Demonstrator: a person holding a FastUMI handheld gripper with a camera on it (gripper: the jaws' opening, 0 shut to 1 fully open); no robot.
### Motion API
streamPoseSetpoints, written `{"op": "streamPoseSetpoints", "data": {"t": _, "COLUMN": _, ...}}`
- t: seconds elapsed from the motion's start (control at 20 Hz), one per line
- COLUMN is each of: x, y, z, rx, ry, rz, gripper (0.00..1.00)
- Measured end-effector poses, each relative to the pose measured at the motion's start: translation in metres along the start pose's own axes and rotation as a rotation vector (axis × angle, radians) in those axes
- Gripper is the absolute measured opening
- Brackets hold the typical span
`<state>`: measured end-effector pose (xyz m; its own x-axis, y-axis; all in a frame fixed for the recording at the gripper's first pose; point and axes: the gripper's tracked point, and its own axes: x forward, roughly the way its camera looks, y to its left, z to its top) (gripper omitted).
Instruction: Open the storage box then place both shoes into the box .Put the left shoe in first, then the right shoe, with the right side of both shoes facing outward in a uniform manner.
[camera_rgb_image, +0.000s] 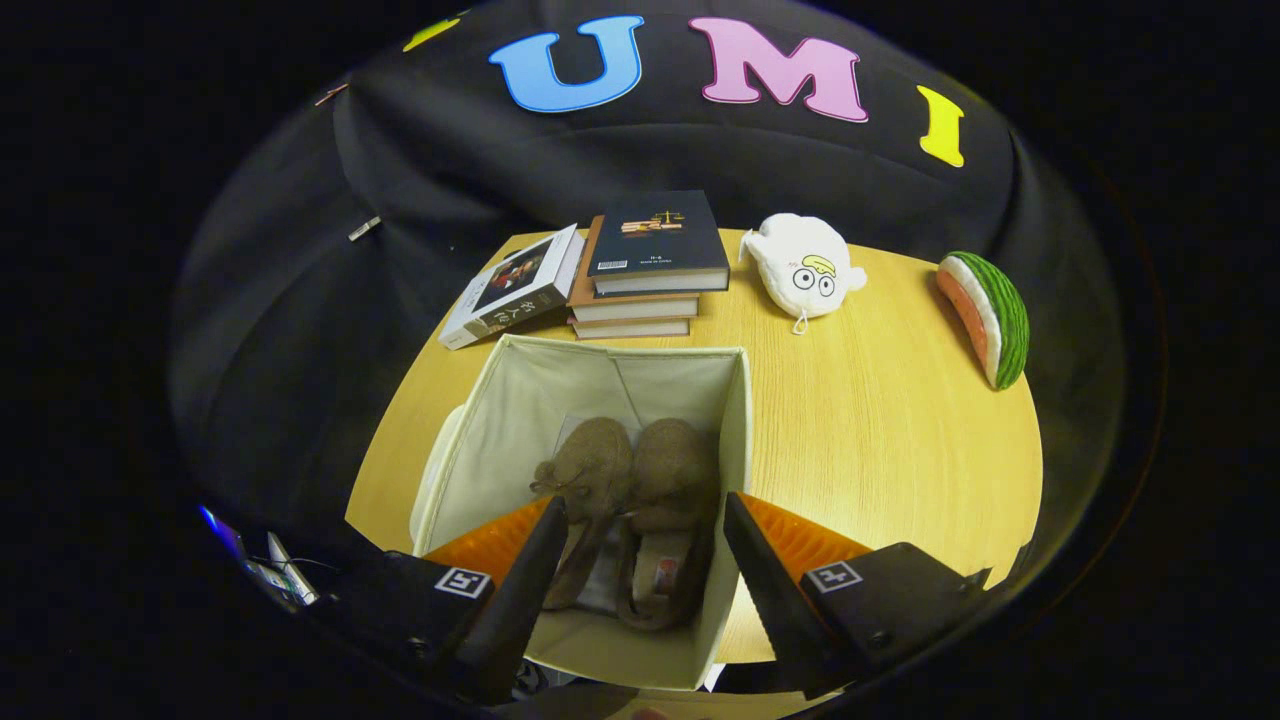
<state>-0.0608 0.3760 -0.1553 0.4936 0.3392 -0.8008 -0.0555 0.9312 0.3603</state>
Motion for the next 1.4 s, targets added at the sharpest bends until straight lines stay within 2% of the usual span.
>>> {"op": "streamPoseSetpoints", "data": {"t": 0.4, "x": -0.023, "y": -0.043, "z": 0.037, "rx": -0.025, "ry": -0.199, "rz": -0.006, "gripper": 0.99}}
{"op": "streamPoseSetpoints", "data": {"t": 0.85, "x": -0.081, "y": -0.156, "z": 0.099, "rx": -0.042, "ry": -0.446, "rz": -0.106, "gripper": 0.99}}
{"op": "streamPoseSetpoints", "data": {"t": 1.15, "x": -0.139, "y": -0.236, "z": 0.138, "rx": -0.030, "ry": -0.620, "rz": -0.197, "gripper": 0.99}}
{"op": "streamPoseSetpoints", "data": {"t": 1.4, "x": -0.186, "y": -0.287, "z": 0.152, "rx": -0.049, "ry": -0.743, "rz": -0.255, "gripper": 0.99}}
